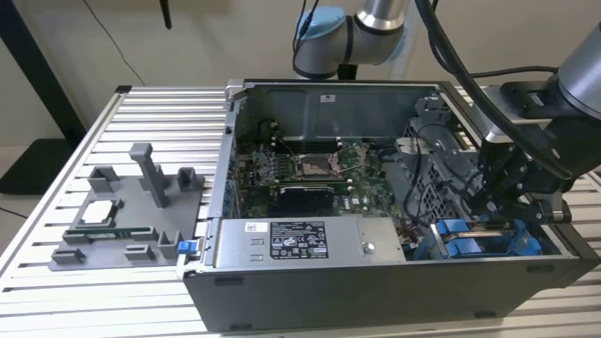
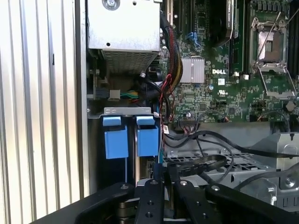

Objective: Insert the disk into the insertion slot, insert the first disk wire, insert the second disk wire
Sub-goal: 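Insert the second disk wire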

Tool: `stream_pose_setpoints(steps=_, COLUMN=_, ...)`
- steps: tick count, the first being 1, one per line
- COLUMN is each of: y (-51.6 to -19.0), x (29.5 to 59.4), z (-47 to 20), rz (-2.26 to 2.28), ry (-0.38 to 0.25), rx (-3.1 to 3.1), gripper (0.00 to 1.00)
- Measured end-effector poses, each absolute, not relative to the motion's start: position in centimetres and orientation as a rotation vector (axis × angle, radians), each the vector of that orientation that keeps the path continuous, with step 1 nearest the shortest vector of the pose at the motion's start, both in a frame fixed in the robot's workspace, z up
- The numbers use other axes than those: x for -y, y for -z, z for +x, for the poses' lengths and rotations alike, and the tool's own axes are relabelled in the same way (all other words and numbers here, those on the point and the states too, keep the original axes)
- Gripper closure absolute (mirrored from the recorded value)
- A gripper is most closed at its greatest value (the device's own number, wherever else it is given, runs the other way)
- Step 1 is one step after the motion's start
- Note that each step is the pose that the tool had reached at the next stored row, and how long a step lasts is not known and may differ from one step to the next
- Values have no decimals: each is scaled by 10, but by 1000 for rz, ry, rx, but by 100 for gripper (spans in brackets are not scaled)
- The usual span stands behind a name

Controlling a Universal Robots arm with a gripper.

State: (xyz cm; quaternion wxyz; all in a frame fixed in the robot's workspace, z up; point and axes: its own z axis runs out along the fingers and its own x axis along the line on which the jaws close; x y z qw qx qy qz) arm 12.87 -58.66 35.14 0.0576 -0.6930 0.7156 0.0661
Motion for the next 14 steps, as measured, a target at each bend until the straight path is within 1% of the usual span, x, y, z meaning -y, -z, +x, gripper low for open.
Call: stream_pose_setpoints(steps=14, y=-351, x=591, z=133, rz=-2102, ry=-199, rx=-2170, gripper=100)
